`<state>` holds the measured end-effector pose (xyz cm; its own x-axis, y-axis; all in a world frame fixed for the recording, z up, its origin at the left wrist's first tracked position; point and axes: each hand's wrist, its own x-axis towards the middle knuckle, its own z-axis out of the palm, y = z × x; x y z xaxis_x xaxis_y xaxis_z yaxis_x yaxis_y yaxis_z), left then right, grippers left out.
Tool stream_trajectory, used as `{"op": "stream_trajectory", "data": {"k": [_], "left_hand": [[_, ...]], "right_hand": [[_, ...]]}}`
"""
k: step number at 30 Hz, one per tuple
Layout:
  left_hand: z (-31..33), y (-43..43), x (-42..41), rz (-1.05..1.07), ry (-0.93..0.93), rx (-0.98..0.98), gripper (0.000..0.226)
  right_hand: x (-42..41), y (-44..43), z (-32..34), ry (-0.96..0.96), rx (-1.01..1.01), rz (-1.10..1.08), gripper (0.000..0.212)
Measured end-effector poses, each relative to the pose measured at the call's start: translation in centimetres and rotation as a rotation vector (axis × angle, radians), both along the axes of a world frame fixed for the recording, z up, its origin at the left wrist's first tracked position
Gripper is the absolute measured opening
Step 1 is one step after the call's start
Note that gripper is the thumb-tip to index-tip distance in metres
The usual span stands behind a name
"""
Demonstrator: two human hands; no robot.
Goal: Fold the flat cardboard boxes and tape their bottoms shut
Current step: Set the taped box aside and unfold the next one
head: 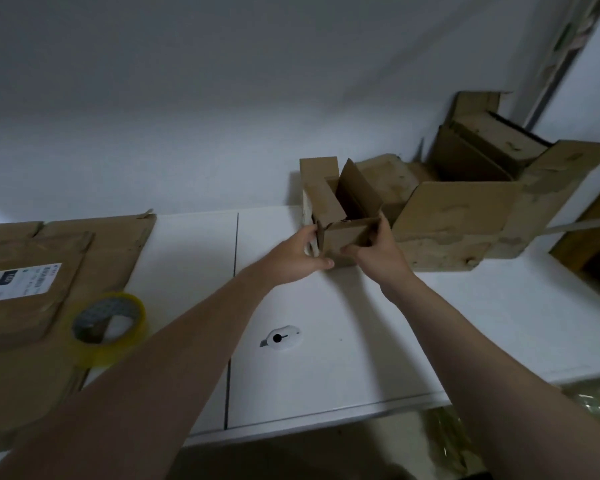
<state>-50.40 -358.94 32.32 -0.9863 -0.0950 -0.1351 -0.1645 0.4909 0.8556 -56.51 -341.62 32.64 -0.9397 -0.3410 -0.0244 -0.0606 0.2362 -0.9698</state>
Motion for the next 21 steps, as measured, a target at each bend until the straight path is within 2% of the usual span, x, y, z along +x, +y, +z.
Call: {"op": "stream_trajectory", "data": {"k": [2, 4, 7, 11, 16, 19, 21], "left_hand": [[0.3, 0.4, -1.0, -0.004, 0.002, -0.027, 0.08], [0.7, 0.5, -1.7, -0.003, 0.008, -0.064, 0.081], [0.9, 0.0, -1.3, -0.007, -0.027, -0.132, 0.086], [0.5, -2.5, 1.9, -0.029, -0.058, -0.339, 0.088], [0.6, -6.5, 8.9, 0.041, -0.089, -0.587, 0.085], [0.9, -8.5, 13.5, 0.092, -0.142, -0.694, 0.077], [1.0, -9.9, 16.5, 0.146, -0.202, -0.737, 0.076]], "right_hand": [[-1.1, -0.3, -0.5, -0.016, -0.011, -0.002, 0.116], [-1.6, -0.3, -0.8, -0.029, -0.012, -0.002, 0.115], [-1.8, -0.3, -0.4, -0.001, 0.076, -0.022, 0.093], [-0.2, -0.6, 0.7, 0.044, 0.249, -0.004, 0.086], [4.9, -2.2, 2.1, 0.043, 0.664, 0.184, 0.051], [7.8, -4.4, 1.4, 0.103, 0.756, 0.327, 0.074], [9.7, -6.3, 1.2, 0.141, 0.81, 0.446, 0.072]]}}
